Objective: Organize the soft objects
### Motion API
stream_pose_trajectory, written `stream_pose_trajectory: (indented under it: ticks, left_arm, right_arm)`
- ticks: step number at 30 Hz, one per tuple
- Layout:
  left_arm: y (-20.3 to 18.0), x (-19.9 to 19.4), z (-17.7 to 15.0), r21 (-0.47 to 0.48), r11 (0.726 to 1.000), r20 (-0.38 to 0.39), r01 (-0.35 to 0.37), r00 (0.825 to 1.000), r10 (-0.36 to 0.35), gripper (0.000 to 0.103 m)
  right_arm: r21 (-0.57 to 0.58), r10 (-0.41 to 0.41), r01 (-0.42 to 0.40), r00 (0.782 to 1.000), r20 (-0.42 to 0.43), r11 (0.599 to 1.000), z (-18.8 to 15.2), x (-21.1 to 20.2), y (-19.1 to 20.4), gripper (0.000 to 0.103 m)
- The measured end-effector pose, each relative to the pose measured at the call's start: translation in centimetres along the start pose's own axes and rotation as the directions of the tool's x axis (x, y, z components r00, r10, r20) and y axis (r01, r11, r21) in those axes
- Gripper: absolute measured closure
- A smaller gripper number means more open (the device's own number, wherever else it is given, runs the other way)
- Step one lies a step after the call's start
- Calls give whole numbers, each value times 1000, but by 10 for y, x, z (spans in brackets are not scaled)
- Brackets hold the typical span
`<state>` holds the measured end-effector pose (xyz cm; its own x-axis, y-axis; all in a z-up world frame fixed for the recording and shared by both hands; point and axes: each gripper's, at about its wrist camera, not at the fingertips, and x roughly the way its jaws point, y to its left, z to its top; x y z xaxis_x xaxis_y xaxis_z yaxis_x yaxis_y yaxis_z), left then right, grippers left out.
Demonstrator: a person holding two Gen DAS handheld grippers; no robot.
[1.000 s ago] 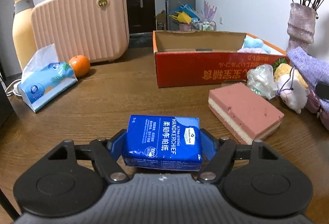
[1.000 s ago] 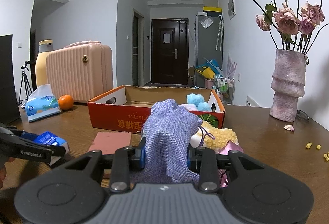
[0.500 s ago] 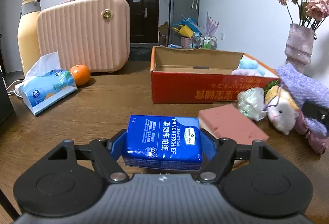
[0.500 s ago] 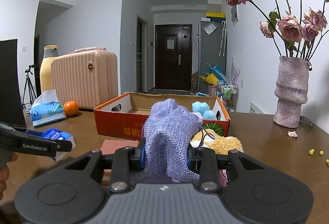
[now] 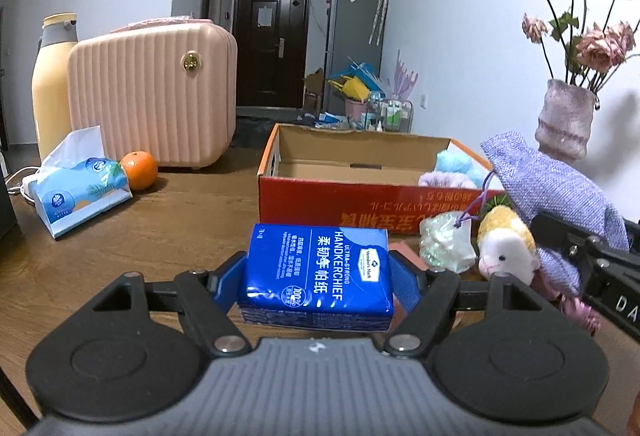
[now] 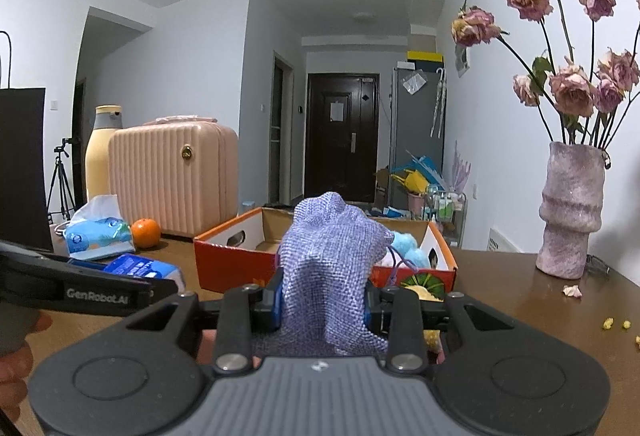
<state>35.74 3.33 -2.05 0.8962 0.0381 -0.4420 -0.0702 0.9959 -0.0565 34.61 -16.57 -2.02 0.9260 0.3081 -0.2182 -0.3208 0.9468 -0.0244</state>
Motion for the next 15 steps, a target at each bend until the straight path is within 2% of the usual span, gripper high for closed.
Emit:
stream_pose_trajectory:
  ticks: [15]
  left_arm:
    - [0, 0, 19, -67, 998, 58, -14, 998, 17, 28]
  right_arm:
    - [3, -12, 12, 999, 45, 1000, 10, 17, 6, 70]
